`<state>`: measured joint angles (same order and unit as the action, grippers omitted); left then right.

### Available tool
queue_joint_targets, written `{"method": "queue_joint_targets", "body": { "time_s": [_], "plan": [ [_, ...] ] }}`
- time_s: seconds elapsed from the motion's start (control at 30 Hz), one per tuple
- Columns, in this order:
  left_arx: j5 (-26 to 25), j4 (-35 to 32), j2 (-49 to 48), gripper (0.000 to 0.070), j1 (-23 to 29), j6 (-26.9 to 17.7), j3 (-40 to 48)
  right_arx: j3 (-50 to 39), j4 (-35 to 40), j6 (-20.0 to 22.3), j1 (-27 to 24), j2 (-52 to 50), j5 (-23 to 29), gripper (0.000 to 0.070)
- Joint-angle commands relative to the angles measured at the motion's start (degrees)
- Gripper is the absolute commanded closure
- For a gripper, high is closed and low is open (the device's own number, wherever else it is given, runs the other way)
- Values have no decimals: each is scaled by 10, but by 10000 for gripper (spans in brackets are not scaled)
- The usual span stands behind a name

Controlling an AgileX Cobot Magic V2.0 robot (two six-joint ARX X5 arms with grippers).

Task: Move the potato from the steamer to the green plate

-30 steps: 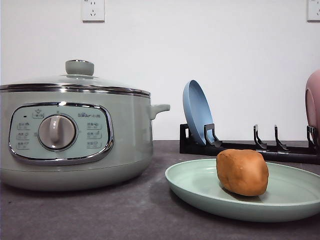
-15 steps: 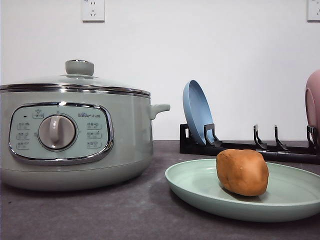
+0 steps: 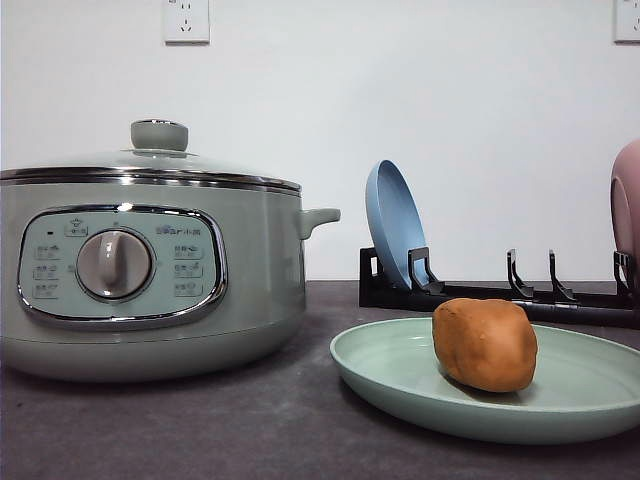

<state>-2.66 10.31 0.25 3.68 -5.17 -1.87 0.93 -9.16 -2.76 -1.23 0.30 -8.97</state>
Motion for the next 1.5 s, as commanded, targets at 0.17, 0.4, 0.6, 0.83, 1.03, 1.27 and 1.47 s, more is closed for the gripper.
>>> {"method": "queue_joint_targets", "body": {
  "time_s": [0.17,0.4,0.6,0.83,1.03,1.27,1.47],
  "plan": [
    [2,4,-1,696,2,3,12,-3,1,2,-1,-1,0,700],
    [2,4,-1,696,2,3,12,-3,1,2,-1,-1,0,700],
    [2,4,-1,696,2,3,12,-3,1,2,-1,-1,0,700],
    [2,4,-1,696,2,3,12,-3,1,2,-1,-1,0,700],
    [2,4,-1,696,2,3,12,-3,1,2,-1,-1,0,700],
    [2,4,-1,696,2,3,12,-3,1,2,-1,-1,0,700],
    [2,4,-1,696,2,3,12,-3,1,2,-1,-1,0,700]
  ]
}}
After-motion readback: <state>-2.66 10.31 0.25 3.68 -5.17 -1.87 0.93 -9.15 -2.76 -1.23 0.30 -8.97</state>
